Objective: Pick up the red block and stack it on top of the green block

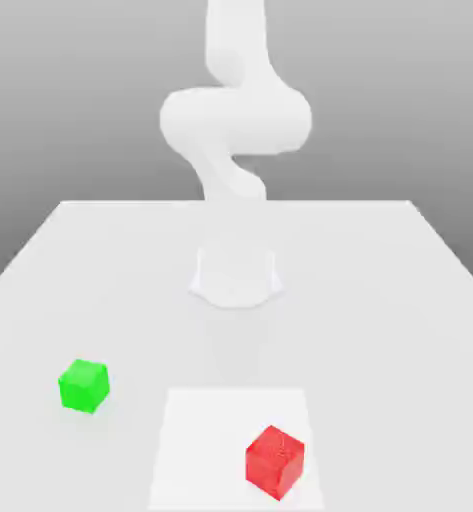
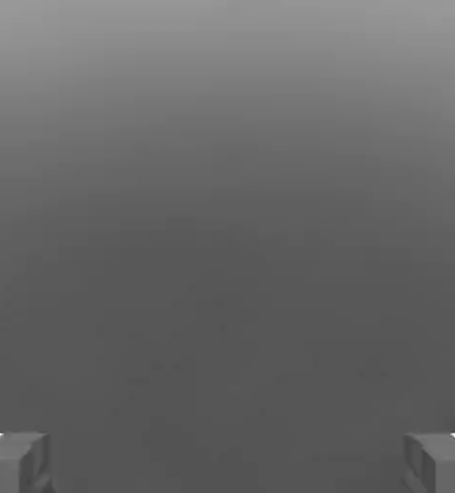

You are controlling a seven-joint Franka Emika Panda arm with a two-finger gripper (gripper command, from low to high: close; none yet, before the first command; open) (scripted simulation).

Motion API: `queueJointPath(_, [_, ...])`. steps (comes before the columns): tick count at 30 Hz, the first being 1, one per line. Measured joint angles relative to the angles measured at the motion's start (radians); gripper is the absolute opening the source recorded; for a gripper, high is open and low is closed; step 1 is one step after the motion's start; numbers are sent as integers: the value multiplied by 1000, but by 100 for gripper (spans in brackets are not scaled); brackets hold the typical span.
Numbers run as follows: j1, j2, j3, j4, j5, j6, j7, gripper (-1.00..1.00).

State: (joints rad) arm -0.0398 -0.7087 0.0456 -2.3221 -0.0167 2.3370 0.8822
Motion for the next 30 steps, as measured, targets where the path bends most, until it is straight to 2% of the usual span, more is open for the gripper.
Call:
queueJointPath(8, [-104, 297, 127, -71, -72, 119, 280, 0])
queueJointPath(14, [-145, 517, 182, -124, -128, 206, 487, 0])
queueJointPath(19, [-146, 695, 196, -168, -145, 280, 639, 0])
queueJointPath(24, [-128, 862, 202, -211, -102, 363, 742, 0])
queueJointPath(29, [-72, 1040, 132, -192, -174, 501, 818, 0])
queueJointPath(30, [-60, 1064, 118, -188, -183, 520, 824, -100])
